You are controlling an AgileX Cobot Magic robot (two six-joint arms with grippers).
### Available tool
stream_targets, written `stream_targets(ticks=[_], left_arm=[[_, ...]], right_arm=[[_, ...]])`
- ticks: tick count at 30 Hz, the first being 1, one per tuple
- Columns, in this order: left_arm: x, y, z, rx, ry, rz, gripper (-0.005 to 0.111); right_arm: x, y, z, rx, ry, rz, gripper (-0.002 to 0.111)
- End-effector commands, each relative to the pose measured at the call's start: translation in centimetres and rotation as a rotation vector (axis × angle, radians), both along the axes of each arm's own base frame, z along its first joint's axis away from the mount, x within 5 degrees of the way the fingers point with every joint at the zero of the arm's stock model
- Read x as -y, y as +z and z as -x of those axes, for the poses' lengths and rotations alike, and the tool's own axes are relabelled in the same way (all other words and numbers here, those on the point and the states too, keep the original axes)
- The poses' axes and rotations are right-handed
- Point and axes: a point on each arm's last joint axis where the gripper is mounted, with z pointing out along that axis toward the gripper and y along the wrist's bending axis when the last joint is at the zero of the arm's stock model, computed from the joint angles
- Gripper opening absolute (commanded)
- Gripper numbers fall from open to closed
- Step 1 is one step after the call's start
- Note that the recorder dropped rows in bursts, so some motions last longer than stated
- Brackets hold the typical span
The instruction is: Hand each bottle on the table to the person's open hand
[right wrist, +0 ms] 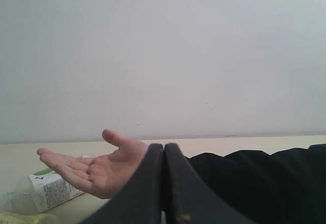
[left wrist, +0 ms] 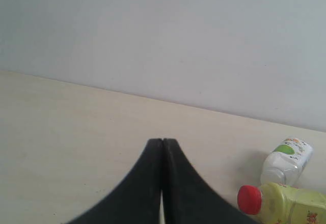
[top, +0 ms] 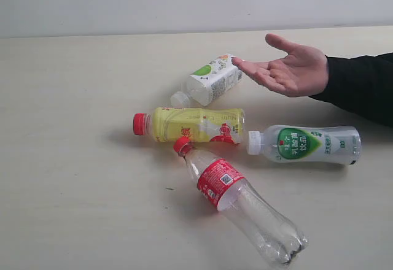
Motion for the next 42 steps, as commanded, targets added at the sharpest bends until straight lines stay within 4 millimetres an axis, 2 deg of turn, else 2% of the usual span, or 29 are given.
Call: stream_targets(ticks=[1, 10, 14, 22, 26, 29, 34, 37, 40, 42], left_arm=[[0.0, -0.1, 0.0, 0.002, 0.0, 0.005, 0.0], [0.0, -0.1, 0.0, 0.002, 0.0, 0.005, 0.0], [0.0, -0.1, 0.0, 0.0, -0.003, -0.073, 0.0], [0.0, -0.1, 0.0, 0.0, -0.004, -0.092, 0.0], [-0.1, 0.0, 0.0, 0.0, -0.006, -0.248, 0.0], [-0.1, 0.0, 0.0, 0.0, -0.005, -0.25, 0.0], [0.2, 1.4, 0.1, 0.156, -0.013, -0.235, 0.0], [0.2, 1.6, 0.1, 0.182, -0.021, -0.032, 0.0], [0.2, 1.6, 0.1, 0.191, -0.023, -0.039, 0.0], [0.3, 2.4, 0.2, 0.273, -0.043, 0.088, 0.0]], right_arm=[[0.1, 0.0, 0.0, 0.015, -0.008, 0.001, 0.0], [0.1, 0.0, 0.0, 0.015, -0.008, 0.001, 0.0], [0.1, 0.0, 0.0, 0.015, -0.008, 0.001, 0.0], [0.1, 0.0, 0.0, 0.015, -0.008, 0.001, 0.0], [0.1, 0.0, 0.0, 0.015, -0.008, 0.001, 0.0], [0.1, 0.0, 0.0, 0.015, -0.008, 0.001, 0.0], [0.1, 0.0, 0.0, 0.015, -0.008, 0.001, 0.0], [0.1, 0.0, 0.0, 0.015, -0.008, 0.001, 0.0], [0.1, 0.0, 0.0, 0.015, -0.008, 0.001, 0.0], [0.1, 0.0, 0.0, 0.015, -0.008, 0.001, 0.0]])
